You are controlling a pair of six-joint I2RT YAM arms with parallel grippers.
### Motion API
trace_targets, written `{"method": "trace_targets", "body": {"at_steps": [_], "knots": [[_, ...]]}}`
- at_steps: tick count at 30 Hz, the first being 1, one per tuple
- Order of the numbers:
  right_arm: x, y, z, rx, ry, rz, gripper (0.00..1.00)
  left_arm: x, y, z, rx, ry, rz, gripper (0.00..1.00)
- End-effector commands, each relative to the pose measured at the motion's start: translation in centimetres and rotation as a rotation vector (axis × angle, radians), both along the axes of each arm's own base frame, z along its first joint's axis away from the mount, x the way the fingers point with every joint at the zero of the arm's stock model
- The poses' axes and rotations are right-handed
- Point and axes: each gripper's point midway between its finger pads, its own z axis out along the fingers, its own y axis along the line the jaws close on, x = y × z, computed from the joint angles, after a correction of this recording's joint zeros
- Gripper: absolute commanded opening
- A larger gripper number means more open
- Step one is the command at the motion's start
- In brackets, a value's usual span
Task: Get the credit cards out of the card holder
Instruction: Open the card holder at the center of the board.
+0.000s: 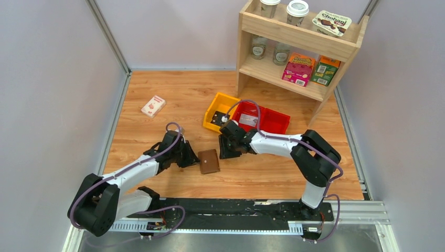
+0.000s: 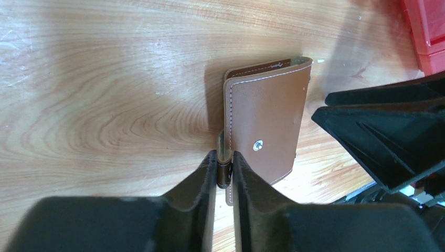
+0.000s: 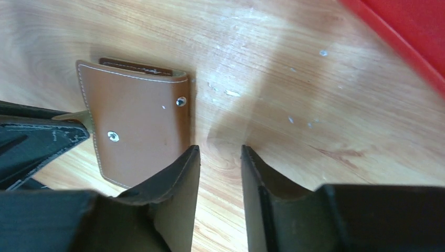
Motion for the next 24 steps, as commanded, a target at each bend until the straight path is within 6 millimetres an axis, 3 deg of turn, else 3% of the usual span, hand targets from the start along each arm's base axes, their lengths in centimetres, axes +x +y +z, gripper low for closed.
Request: {"method": "trace_targets", "body": {"at_steps": [1, 3, 4, 8, 11, 13, 17, 20, 24], "knots": [[1.4, -0.6, 3.9, -0.097, -0.157, 0.023, 0.41, 0.5, -0.5, 0.2, -0.024, -0.011, -0.008, 0.17], [1.3, 0.0, 5.3, -0.093, -0.195, 0.041, 0.48, 0.7, -1.0, 0.5, -0.050, -0.027, -0.032, 0.02], [1.3, 0.3, 5.8, -0.090, -0.206, 0.052, 0.52, 0.6, -1.4, 0.7, -0.070, -0.030, -0.052, 0.00], [1.6, 0.5, 7.0, -0.071, -0.230, 0.023, 0.61, 1.4, -3.1, 3.0, -0.158, -0.108, -0.105, 0.00], [2.1, -0.8, 7.7, -0.084, -0.266, -0.039, 0.65, 2.3, -3.8, 6.1, -0.188, -0.172, -0.139, 0.00], [2.3, -1.7, 8.4, -0.082, -0.293, -0.077, 0.67, 3.1, -3.4, 8.0, -0.147, -0.208, -0.136, 0.00], [2.4, -4.2, 9.6, -0.090, -0.348, -0.150, 0.70, 3.5, -2.4, 9.9, -0.049, -0.203, -0.133, 0.00], [2.5, -5.9, 10.4, -0.082, -0.374, -0.197, 0.73, 3.9, -4.3, 10.6, -0.074, -0.187, -0.181, 0.00], [2.4, -7.3, 10.9, -0.056, -0.380, -0.208, 0.73, 3.4, -7.8, 9.9, -0.103, -0.144, -0.267, 0.00]]}}
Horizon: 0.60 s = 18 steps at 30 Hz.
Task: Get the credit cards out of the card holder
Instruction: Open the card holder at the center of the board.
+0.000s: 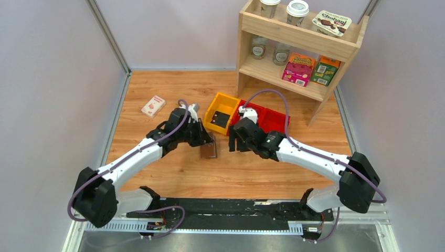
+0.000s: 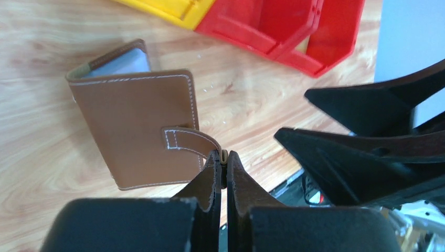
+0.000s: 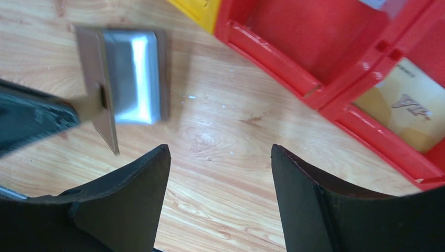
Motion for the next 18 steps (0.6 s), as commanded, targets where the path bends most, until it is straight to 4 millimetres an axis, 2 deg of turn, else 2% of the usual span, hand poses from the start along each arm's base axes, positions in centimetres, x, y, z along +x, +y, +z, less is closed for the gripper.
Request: {"method": "trace_targets", "body": {"at_steps": [1, 4, 7, 9, 10, 11, 12, 15, 18], "knots": [[0.8, -1.6, 1.3, 0.024, -0.055, -0.047, 0.73, -1.2, -2.7, -1.7, 0.006, 0.091, -0.102, 0.00], [0.3, -1.0, 1.2, 0.037, -0.048, 0.008, 0.73, -0.9, -2.9, -1.3, -0.010, 0.081, -0.095, 0.00], [-0.1, -0.3, 0.9, 0.057, -0.033, 0.049, 0.72, -1.0, -2.7, 0.1, -0.037, 0.037, -0.093, 0.00], [-0.2, 0.3, 0.8, 0.069, -0.027, 0.071, 0.71, -1.3, -1.7, -0.1, -0.017, 0.039, -0.060, 0.00], [-0.3, 0.6, 0.5, 0.068, -0.017, 0.086, 0.70, -1.2, -0.7, -0.8, 0.011, 0.048, -0.024, 0.00], [-0.3, 0.9, 0.2, 0.065, -0.007, 0.100, 0.69, -2.0, 0.3, -1.8, 0.039, 0.075, -0.006, 0.00], [-0.3, 1.2, -0.1, 0.064, 0.004, 0.112, 0.68, -1.7, 1.6, -2.6, 0.072, 0.084, 0.047, 0.00], [-0.6, 2.4, -1.0, 0.080, 0.039, 0.147, 0.66, -3.4, 4.8, -6.7, 0.167, 0.188, 0.121, 0.00], [-0.7, 3.6, -1.7, 0.098, 0.076, 0.171, 0.65, -4.2, 6.7, -9.6, 0.236, 0.249, 0.179, 0.00]]}}
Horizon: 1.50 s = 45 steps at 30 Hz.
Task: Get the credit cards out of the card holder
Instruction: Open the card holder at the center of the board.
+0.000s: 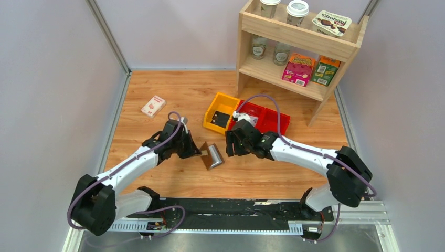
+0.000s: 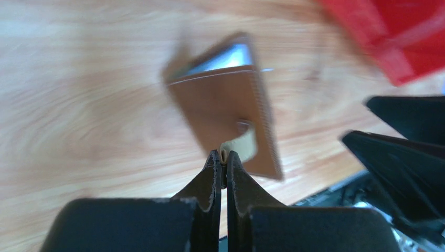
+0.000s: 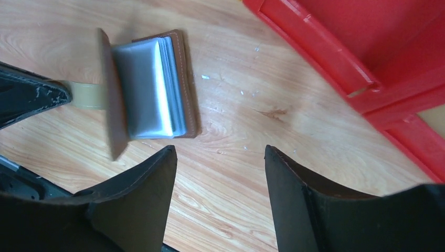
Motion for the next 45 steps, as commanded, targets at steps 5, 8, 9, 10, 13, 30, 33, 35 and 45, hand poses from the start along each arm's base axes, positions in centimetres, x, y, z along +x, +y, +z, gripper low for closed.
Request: {"method": "trace_targets", "body": {"at_steps": [5, 8, 9, 10, 13, 30, 33, 35, 45], "knots": [[-0.3, 4.9, 0.1, 0.118, 0.064, 0.128, 0.62, -4.0, 6.1, -7.9, 0.268, 0.226, 0.146, 0.00], [-0.3, 5.8, 0.0, 0.139, 0.077, 0.151, 0.59, -4.4, 7.1, -8.1, 0.316, 0.230, 0.164, 0.00], [-0.2, 6.1, -0.1, 0.145, 0.081, 0.156, 0.59, -4.6, 7.3, -8.2, 0.322, 0.234, 0.168, 0.00], [-0.3, 6.4, -0.2, 0.149, 0.086, 0.164, 0.58, -4.7, 7.4, -8.2, 0.320, 0.232, 0.168, 0.00], [-0.2, 7.0, -0.5, 0.167, 0.100, 0.170, 0.57, -4.6, 7.4, -8.2, 0.326, 0.217, 0.149, 0.00], [-0.1, 9.0, -1.5, 0.191, 0.154, 0.200, 0.57, -3.2, 6.6, -8.5, 0.349, 0.189, 0.053, 0.00], [-0.4, 9.6, -2.1, 0.202, 0.187, 0.210, 0.56, -2.9, 6.2, -8.3, 0.333, 0.172, 0.035, 0.00], [-0.6, 10.1, -2.0, 0.214, 0.205, 0.219, 0.55, -2.8, 6.1, -8.2, 0.331, 0.165, 0.031, 0.00], [-2.2, 14.1, 0.4, 0.345, 0.268, 0.343, 0.54, -1.8, 7.7, -4.9, 0.352, 0.050, 0.123, 0.15]]}}
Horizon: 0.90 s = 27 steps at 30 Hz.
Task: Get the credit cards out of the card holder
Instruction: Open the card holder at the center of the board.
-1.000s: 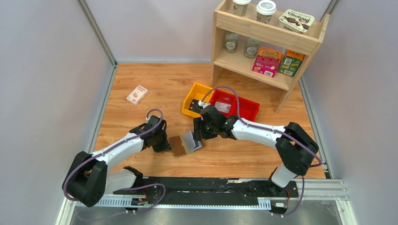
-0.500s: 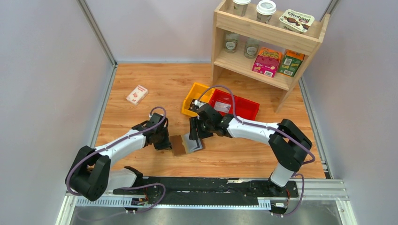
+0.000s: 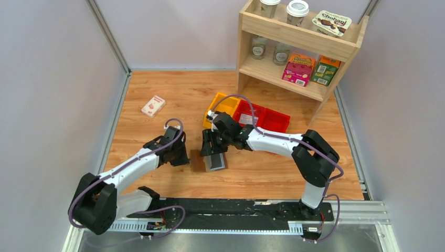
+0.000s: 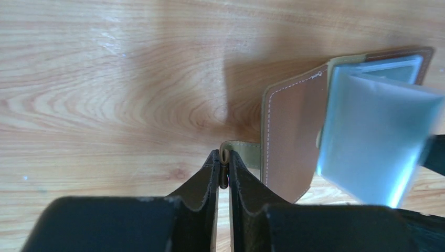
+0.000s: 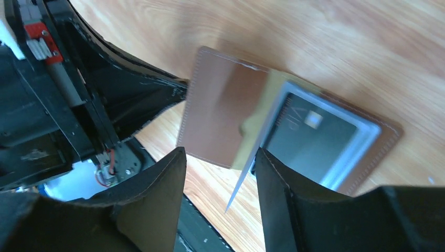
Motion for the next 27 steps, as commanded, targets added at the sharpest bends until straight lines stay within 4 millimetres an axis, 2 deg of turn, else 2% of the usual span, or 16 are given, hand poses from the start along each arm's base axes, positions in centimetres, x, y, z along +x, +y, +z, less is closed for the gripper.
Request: {"method": "trace_targets", "body": {"at_steps": [1, 3, 4, 9, 12, 15, 21, 27], "knots": [[-0.4, 3.6, 1.8, 0.115, 0.033, 0.079, 0.53, 0.8, 1.3, 2.3, 0.037, -0.097, 0.038, 0.16], [-0.7, 4.4, 1.4, 0.124, 0.059, 0.104, 0.53, 0.8, 1.7, 2.9, 0.045, -0.111, 0.055, 0.24], [-0.7, 4.6, 1.1, 0.123, 0.070, 0.111, 0.53, 0.9, 1.7, 3.2, 0.044, -0.117, 0.058, 0.24], [-1.3, 5.8, -0.5, 0.126, 0.136, 0.157, 0.55, 0.7, 2.9, 4.7, 0.070, -0.160, 0.097, 0.45], [-1.3, 6.0, -1.6, 0.107, 0.162, 0.169, 0.56, 0.7, 3.7, 5.7, 0.079, -0.201, 0.135, 0.51], [-1.4, 6.1, -2.3, 0.096, 0.175, 0.183, 0.58, 0.6, 4.1, 6.8, 0.070, -0.236, 0.159, 0.51], [-2.1, 5.9, -4.3, 0.049, 0.236, 0.226, 0.70, 0.6, 4.2, 8.6, 0.045, -0.281, 0.174, 0.52], [-2.5, 5.9, -4.2, 0.041, 0.222, 0.264, 0.81, 1.0, 3.8, 10.6, 0.006, -0.325, 0.177, 0.52]]}}
